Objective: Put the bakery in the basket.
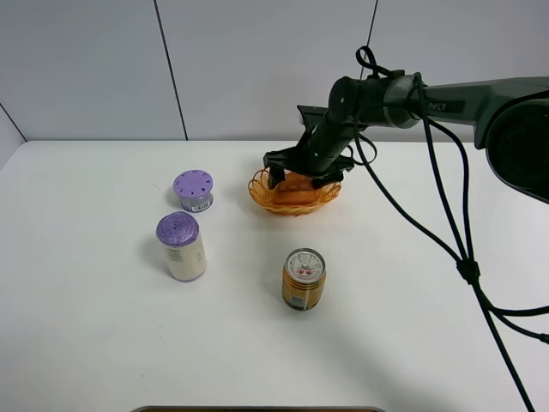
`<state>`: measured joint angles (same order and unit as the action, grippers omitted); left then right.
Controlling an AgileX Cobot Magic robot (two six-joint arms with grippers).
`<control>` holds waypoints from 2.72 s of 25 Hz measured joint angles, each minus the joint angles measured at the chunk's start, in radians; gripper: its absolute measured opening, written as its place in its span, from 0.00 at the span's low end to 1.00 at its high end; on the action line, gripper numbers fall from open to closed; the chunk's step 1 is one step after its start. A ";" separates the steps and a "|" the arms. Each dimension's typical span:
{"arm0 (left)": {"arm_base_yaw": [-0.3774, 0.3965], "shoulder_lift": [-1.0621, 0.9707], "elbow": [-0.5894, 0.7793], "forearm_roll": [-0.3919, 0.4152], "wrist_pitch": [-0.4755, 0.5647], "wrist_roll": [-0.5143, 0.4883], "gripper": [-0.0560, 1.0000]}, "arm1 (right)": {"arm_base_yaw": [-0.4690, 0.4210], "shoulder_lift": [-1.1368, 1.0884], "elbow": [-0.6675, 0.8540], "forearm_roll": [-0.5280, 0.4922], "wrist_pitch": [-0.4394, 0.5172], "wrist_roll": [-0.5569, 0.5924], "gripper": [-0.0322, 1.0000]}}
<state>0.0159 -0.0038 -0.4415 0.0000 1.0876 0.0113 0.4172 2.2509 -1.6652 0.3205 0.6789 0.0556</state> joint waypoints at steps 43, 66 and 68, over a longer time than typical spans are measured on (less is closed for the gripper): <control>0.000 0.000 0.000 0.000 0.000 0.000 0.99 | 0.000 -1.084 0.379 -0.487 0.539 0.130 0.86; 0.000 0.000 0.000 0.000 0.000 0.000 0.99 | -0.340 -1.984 1.008 -0.491 0.468 0.130 0.86; 0.000 0.000 0.000 0.000 0.000 0.000 0.99 | -0.340 -2.046 1.047 -0.491 0.449 0.130 0.86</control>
<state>0.0159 -0.0038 -0.4415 0.0000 1.0876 0.0113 0.0772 0.2053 -0.6182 -0.1700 1.1280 0.1855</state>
